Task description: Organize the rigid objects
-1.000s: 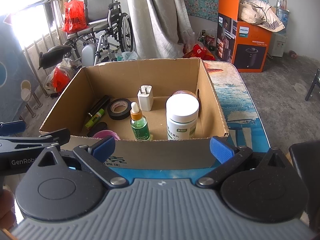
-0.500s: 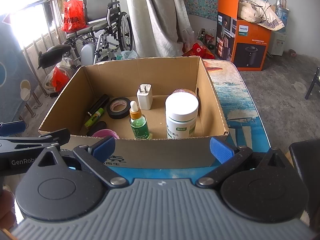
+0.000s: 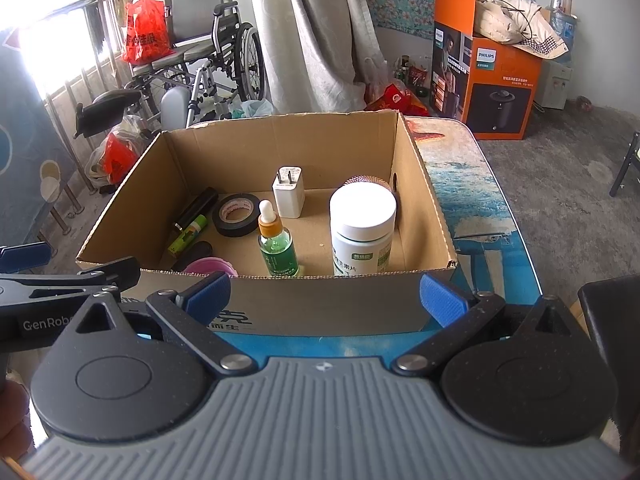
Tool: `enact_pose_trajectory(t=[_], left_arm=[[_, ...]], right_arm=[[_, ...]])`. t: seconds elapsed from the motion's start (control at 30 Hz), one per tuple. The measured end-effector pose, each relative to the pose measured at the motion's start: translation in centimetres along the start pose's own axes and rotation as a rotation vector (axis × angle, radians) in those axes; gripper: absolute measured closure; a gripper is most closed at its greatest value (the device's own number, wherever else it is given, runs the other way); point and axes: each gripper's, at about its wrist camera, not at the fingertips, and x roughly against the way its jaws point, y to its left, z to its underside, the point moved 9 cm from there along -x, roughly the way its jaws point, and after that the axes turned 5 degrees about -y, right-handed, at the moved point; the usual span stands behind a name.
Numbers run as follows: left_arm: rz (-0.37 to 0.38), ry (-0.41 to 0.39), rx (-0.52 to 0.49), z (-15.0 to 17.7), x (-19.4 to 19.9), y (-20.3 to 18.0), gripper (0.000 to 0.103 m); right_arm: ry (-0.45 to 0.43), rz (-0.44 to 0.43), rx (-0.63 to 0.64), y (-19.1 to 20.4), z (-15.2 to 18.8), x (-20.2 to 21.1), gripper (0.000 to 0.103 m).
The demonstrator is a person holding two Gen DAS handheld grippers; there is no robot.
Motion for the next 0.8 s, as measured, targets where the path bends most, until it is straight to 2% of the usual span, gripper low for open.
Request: enact_pose_trajectory(t=[0.8], left_arm=[[0.0, 0.0, -0.001, -0.11, 0.08, 0.07, 0.001]], right_arm=[[0.001, -0.001, 0.0, -0.03, -0.14, 0.1, 0.001]])
